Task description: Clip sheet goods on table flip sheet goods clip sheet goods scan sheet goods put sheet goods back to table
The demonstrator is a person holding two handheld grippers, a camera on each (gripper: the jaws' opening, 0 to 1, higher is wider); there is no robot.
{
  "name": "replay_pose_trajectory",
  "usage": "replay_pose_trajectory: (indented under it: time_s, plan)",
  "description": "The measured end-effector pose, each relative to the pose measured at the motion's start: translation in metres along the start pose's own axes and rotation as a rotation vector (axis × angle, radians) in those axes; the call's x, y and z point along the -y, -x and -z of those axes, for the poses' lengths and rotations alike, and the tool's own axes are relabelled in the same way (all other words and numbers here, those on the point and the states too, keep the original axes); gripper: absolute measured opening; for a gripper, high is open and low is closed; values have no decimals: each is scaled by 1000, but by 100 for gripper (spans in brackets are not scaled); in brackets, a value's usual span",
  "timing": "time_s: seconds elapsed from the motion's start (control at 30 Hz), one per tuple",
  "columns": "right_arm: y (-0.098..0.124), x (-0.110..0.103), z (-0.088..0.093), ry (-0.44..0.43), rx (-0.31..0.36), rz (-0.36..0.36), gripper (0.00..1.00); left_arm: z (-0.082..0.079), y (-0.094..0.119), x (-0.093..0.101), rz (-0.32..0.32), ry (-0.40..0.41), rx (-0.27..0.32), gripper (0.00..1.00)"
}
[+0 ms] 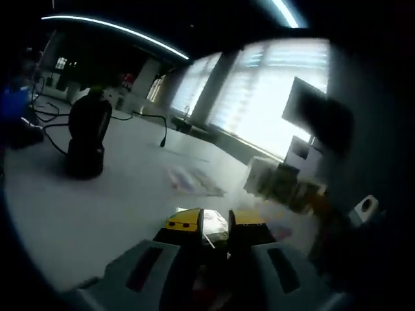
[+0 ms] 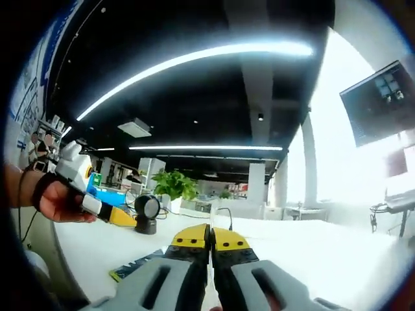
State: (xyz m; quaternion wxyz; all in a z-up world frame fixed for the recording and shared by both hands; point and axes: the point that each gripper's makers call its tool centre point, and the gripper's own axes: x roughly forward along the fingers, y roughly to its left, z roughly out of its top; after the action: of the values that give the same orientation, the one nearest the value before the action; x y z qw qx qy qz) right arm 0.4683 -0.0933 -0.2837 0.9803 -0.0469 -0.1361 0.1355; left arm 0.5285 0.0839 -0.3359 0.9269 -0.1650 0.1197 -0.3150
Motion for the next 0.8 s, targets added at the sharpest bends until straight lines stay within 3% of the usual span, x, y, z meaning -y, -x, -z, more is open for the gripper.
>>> replay_pose_trajectory:
  time_s: [0.13,0.3,0.47,0.63,0.8]
  plan:
    - [1,9,-1,-10,3,20,0,0,3,-13,-43,-93,31,8]
    - [4,20,0,-38,8,51,0,3,8,-21,-77,-137,58,7]
    - [6,28,2,-106,14,71,0,5,12,-39,-126,-131,80,6]
    - [8,37,3,-151,24,103,0,7,17,-58,-188,-195,94,6]
    - [12,48,7,-207,34,152,0,9,19,-66,-210,-230,101,6]
